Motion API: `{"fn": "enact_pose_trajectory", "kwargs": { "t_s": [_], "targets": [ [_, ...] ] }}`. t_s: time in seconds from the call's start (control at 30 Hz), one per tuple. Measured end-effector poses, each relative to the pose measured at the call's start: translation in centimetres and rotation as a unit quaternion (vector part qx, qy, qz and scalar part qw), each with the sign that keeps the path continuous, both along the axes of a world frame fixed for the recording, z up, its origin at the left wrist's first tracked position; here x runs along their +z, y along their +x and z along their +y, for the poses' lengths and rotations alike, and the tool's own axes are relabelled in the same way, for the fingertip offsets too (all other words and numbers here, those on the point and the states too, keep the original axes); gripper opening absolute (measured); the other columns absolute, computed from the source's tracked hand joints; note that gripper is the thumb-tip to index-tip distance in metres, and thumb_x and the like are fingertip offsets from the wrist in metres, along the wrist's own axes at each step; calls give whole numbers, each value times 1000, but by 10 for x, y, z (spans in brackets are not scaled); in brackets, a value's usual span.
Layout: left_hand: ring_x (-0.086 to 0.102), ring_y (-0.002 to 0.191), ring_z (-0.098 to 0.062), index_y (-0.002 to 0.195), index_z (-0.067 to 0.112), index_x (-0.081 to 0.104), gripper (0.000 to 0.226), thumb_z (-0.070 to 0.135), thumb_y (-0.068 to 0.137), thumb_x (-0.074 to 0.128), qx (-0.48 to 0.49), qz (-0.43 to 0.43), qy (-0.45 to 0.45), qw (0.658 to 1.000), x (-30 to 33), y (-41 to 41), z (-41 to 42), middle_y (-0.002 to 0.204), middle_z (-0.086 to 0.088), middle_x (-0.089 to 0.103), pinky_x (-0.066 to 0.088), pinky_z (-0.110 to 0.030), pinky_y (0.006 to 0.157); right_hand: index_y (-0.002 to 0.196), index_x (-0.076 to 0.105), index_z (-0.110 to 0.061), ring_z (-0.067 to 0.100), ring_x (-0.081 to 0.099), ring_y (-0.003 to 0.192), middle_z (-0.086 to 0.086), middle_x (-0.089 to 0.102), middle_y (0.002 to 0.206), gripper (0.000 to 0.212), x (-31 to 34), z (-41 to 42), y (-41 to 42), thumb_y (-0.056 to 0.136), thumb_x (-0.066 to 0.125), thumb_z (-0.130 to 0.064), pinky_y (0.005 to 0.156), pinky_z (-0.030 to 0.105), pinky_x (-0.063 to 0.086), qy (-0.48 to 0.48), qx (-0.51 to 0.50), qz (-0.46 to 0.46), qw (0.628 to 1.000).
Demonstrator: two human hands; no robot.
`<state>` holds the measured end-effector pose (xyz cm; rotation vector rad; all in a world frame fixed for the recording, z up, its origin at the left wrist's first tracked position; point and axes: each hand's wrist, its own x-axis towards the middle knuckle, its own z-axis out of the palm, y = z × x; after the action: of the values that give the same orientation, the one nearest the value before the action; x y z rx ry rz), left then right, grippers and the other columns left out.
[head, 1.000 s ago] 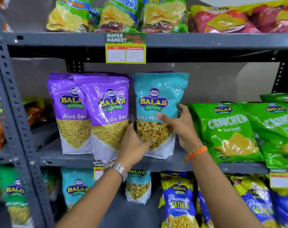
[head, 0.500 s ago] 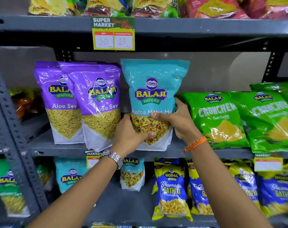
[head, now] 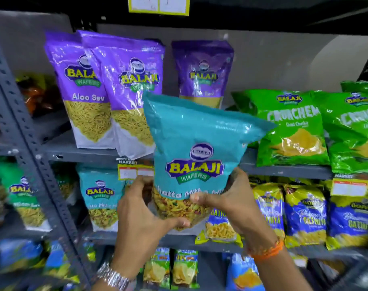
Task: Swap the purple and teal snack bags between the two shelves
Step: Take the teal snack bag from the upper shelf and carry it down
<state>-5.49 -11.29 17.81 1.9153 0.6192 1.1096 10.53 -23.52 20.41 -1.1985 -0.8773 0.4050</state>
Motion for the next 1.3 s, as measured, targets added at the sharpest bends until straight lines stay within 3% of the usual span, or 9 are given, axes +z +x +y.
{"fn": "enact_pose_trajectory", "kwargs": {
  "t_s": [0.17, 0.27, 0.4, 0.47, 0.53, 0.63, 0.8, 1.03, 1.3],
  "targets": [
    [64, 84, 17, 88, 40, 54, 84, 30, 21, 102, 37, 56, -47, 997, -83, -12, -1, 84, 18, 71, 45, -4, 61, 107, 69, -10, 23, 76, 92, 9, 81, 102, 66, -89, 15, -8, 50, 92, 13, 80, 41, 63, -92, 2, 36, 995],
    [66, 78, 11, 86, 39, 53, 82, 38, 19, 101, 57, 86, -84, 991, -127, -9, 8, 82, 17, 71, 44, -5, 59, 109, 68, -4, 26, 76, 98, 12, 80, 106, 67, -130, 29, -5, 48, 93, 14, 84, 46, 63, -138, 0, 46, 989],
    [65, 81, 16, 91, 34, 53, 84, 33, 24, 102, 59, 101, -108, 987, -168, 6, 26, 84, 19, 68, 44, -4, 61, 109, 69, -8, 16, 76, 96, 6, 80, 108, 66, -170, 52, 10, 51, 92, 13, 81, 35, 63, -183, -13, 49, 982],
    [68, 85, 7, 96, 27, 55, 84, 36, 27, 102, 54, 123, -117, 984, -181, 14, 38, 88, 13, 71, 53, -16, 66, 112, 66, -9, 18, 75, 101, 15, 76, 116, 69, -183, 64, 20, 52, 92, 12, 84, 38, 63, -193, -15, 52, 980],
    [71, 91, -12, 101, 24, 55, 87, 40, 29, 101, 57, 141, -118, 981, -191, 24, 52, 96, 2, 74, 59, -35, 72, 114, 65, -9, 23, 74, 105, 17, 75, 117, 70, -192, 76, 31, 53, 91, 12, 87, 42, 63, -199, -15, 51, 979],
    [71, 102, -21, 108, 21, 55, 91, 37, 31, 101, 54, 168, -112, 978, -196, 40, 72, 108, -4, 74, 61, -43, 79, 121, 63, 3, 25, 74, 108, 13, 76, 113, 75, -200, 93, 46, 53, 92, 9, 91, 44, 62, -214, -17, 48, 976],
    [68, 108, -21, 118, 11, 55, 98, 35, 35, 102, 47, 198, -103, 974, -195, 63, 98, 116, -10, 73, 58, -35, 84, 119, 62, 0, -2, 74, 91, -3, 74, 104, 74, -204, 117, 63, 52, 93, 7, 79, 23, 62, -229, -22, 32, 973],
    [67, 112, -28, 119, 6, 54, 97, 32, 40, 102, 50, 217, -93, 971, -202, 83, 116, 117, -13, 72, 51, -29, 80, 118, 64, -2, 27, 74, 106, 14, 76, 115, 76, -208, 137, 75, 50, 97, 0, 91, 49, 61, -254, -54, 30, 965],
    [66, 114, -29, 120, 7, 51, 96, 33, 43, 101, 33, 213, -94, 972, -210, 85, 124, 120, -12, 70, 55, -35, 84, 124, 60, -2, 26, 72, 110, 15, 74, 119, 80, -210, 145, 80, 52, 95, 2, 94, 50, 60, -259, -45, 32, 964]
  ]
}}
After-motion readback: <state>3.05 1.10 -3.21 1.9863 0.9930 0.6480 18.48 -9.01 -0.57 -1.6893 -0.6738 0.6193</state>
